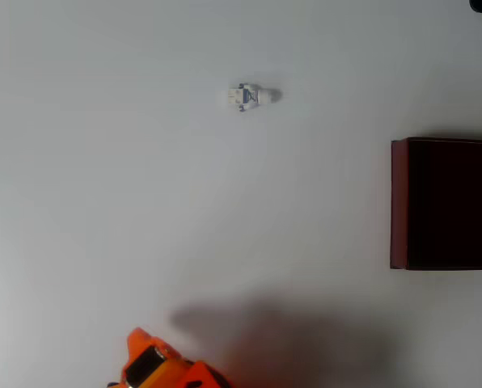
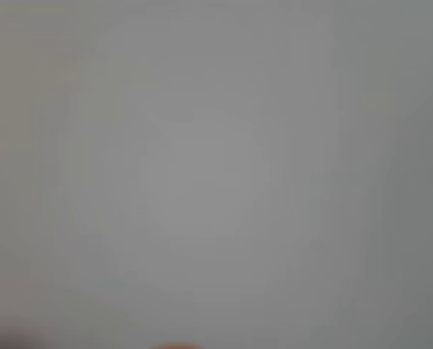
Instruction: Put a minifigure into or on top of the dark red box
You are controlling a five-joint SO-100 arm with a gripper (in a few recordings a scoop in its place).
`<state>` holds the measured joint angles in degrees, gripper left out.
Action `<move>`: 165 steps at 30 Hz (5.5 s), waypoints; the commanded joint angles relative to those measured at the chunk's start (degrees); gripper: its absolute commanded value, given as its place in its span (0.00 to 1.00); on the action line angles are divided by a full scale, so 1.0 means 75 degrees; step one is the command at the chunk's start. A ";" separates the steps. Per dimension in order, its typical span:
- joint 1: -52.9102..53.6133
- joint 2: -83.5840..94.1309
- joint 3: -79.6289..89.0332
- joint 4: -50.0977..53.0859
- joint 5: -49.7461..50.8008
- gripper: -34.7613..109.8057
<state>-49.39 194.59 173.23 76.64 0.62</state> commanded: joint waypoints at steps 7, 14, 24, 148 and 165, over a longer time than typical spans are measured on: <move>-0.0082 0.0082 -0.0070 0.0164 0.0094 0.24; -0.0082 0.0082 -0.0070 0.0164 0.0094 0.24; -0.0023 0.0070 -0.0070 0.0164 0.0059 0.24; 0.6398 -2.0285 -1.8984 0.2027 -0.0750 0.35; 0.6316 -2.3215 -2.3648 0.3809 -0.0633 0.26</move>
<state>-1.49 19.51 -1.76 104.33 -4.31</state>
